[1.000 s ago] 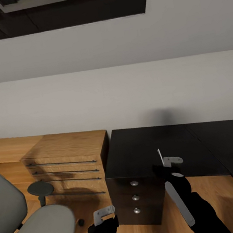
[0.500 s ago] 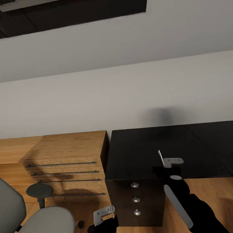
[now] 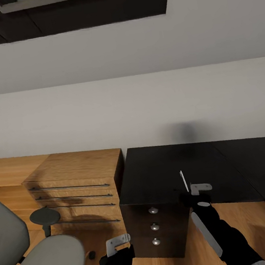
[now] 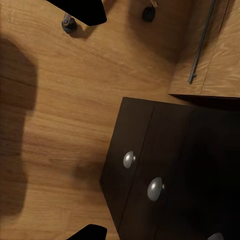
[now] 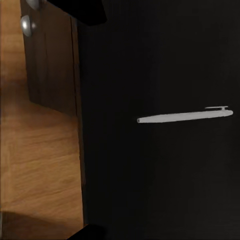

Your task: In the bedroom, organize the workspace by keeping the computer under the desk, ensuring the monitor is on the desk, placing the keyboard on the desk next to the monitor, placing the mouse on the desk next to the keyboard, moving the folder from the swivel chair onto the desk next to the mouse, stacking the notebook on top of the folder with the pen on top of the notebook, and positioning the swivel chair next to the desk.

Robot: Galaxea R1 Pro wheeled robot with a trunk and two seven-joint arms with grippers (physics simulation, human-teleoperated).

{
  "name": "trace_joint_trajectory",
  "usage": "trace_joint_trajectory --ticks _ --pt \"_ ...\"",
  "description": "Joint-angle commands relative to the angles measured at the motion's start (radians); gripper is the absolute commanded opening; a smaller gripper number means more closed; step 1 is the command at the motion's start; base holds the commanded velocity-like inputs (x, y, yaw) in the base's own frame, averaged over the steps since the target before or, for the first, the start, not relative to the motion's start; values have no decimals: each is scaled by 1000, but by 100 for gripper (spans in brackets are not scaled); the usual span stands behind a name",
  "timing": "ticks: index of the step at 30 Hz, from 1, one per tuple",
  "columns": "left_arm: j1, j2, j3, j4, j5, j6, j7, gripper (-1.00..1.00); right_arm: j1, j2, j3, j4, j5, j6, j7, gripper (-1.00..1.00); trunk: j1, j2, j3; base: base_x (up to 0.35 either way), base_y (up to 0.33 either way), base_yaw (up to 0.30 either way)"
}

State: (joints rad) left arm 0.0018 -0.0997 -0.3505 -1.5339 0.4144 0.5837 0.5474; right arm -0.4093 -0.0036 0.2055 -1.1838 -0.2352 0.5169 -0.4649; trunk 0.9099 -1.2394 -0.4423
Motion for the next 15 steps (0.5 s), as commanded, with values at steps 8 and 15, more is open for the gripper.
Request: trace_joint_trajectory --ticks 8,15 --pt "0 0 -1 -3 10 0 11 100 -277 -17 2 349 8 -61 71 100 0 -1 -1 0 0 0" --pt "0 0 0 -5 9 -1 11 100 -529 -19 2 752 25 -186 184 100 0 -1 -1 0 0 0"
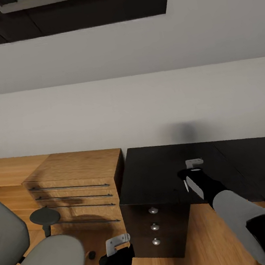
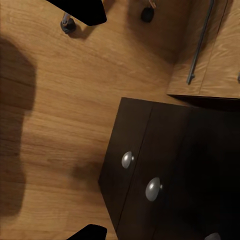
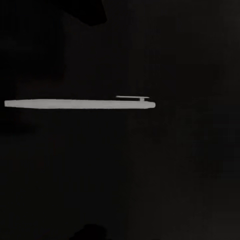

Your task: In the bedroom, organize the workspace by keeping the computer under the desk, ensuring the monitor is on the desk, placing the keyboard on the desk next to the monitor, placing the mouse on the desk next to the keyboard, moving the folder from the swivel chair onto the desk next to the mouse, stacking the notebook on top of the folder with the pen on top of the notebook, and positioning the swivel chair next to the desk.

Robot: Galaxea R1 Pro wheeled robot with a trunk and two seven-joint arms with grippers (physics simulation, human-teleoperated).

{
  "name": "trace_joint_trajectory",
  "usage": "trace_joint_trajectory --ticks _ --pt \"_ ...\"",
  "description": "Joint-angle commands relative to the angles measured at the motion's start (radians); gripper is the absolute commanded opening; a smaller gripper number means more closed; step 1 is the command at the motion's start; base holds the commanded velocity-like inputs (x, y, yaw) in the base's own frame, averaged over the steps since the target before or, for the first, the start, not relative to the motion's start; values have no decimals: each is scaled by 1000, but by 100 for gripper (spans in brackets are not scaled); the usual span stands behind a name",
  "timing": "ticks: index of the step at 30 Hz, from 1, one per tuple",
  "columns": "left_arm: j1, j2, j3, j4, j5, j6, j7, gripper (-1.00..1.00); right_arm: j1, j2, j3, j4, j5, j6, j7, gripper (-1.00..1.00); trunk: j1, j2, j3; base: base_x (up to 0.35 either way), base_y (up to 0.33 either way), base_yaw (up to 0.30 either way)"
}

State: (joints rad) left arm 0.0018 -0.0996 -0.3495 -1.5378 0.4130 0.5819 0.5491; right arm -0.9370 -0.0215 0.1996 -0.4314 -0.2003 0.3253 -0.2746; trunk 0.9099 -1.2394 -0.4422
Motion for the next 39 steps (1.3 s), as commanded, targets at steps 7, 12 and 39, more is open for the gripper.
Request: trace_joint_trajectory --ticks 7,12,39 --pt "8 11 -2 -37 11 -8 9 100 -124 -1 8 194 -10 -22 115 100 0 -1 -1 0 0 0" --pt "107 51 -3 -78 12 -57 7 100 -133 3 8 293 -18 -24 125 100 0 -1 -1 0 0 0" --pt "162 77 -63 -81 12 -177 6 100 -132 4 3 330 -21 -23 126 100 0 -1 -1 76 0 0"
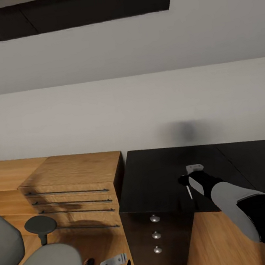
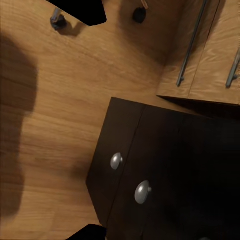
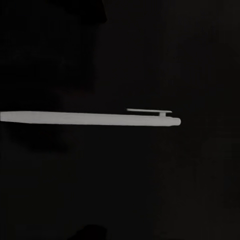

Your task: In the bedroom, organize the workspace by keeping the computer under the desk, ensuring the monitor is on the desk, placing the keyboard on the desk next to the monitor, placing the mouse on the desk next to the keyboard, moving the folder from the swivel chair onto the desk next to the mouse, stacking the notebook on top of the folder with the pen on top of the notebook, and positioning the swivel chair next to the desk.

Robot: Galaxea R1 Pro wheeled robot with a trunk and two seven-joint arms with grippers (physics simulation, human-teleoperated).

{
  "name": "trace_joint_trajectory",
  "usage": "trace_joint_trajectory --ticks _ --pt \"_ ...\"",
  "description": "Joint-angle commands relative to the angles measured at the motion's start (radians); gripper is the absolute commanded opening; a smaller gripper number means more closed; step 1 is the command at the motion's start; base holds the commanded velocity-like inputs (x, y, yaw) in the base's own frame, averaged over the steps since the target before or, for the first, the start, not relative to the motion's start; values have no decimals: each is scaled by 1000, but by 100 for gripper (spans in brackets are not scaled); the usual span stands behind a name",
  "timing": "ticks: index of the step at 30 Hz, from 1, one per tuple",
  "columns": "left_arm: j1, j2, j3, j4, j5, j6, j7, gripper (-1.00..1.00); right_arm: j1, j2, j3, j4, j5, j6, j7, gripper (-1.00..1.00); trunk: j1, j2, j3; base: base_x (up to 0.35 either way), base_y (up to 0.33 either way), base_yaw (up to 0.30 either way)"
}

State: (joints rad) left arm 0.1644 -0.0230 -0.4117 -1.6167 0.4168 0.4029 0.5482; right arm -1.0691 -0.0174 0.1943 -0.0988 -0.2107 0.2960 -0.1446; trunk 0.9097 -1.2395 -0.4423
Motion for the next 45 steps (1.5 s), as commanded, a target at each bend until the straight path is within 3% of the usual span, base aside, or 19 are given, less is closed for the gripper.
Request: trace_joint_trajectory --ticks 1,18,45 --pt "0 0 -1 -2 8 2 7 100 0 -1 8 -2 -10 6 -4 100 0 -1 -1 175 0 0" --pt "0 -2 -1 -2 8 2 7 100 0 0 9 -2 -10 8 -4 100 0 -1 -1 38 0 0" --pt "0 -3 0 -2 8 1 9 100 0 -1 8 -1 -9 9 -4 100 96 -176 -79 0 0 0"
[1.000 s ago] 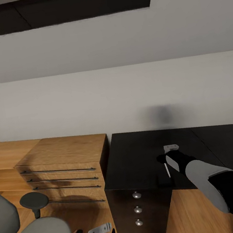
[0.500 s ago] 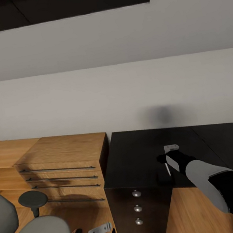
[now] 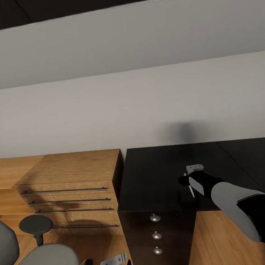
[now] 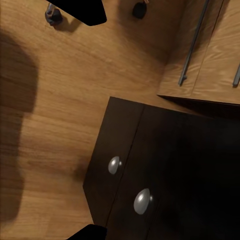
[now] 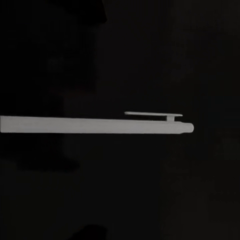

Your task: In the bedroom, organize the workspace by keeping the computer under the desk, ensuring the monitor is on the desk, placing the keyboard on the desk next to the monitor, placing the mouse on the desk next to the keyboard, moving the folder from the swivel chair onto the desk next to the mouse, stacking the notebook on top of the folder with the pen on top of the notebook, and positioning the swivel chair next to the desk.

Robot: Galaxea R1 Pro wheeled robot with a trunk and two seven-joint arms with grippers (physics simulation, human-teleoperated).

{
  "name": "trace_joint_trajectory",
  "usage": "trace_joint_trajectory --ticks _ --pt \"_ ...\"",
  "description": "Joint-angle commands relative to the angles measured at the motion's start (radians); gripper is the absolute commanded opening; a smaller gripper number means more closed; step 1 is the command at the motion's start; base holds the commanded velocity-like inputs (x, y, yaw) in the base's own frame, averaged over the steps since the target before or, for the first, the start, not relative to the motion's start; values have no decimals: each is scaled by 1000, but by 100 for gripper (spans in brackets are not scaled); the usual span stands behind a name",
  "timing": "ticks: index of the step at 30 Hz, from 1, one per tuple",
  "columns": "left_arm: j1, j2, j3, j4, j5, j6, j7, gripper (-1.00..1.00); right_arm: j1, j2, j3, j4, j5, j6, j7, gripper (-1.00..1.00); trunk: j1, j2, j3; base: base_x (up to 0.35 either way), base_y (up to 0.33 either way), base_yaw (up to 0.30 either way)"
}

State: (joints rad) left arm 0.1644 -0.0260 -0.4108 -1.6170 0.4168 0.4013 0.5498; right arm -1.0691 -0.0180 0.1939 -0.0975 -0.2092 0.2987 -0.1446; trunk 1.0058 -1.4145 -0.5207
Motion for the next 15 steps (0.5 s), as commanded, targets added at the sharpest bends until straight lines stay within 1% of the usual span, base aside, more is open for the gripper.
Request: trace_joint_trajectory --ticks 1,12,15 --pt "0 0 -1 -2 8 2 7 100 0 0 9 -2 -10 6 -4 100 0 -1 -1 0 0 0" --pt "0 0 0 -2 8 2 7 100 0 0 9 -3 -10 7 -4 100 0 -1 -1 0 0 0" --pt "0 0 0 -2 8 2 7 100 0 0 9 -3 -10 8 -4 100 12 -22 -10 0 0 0"
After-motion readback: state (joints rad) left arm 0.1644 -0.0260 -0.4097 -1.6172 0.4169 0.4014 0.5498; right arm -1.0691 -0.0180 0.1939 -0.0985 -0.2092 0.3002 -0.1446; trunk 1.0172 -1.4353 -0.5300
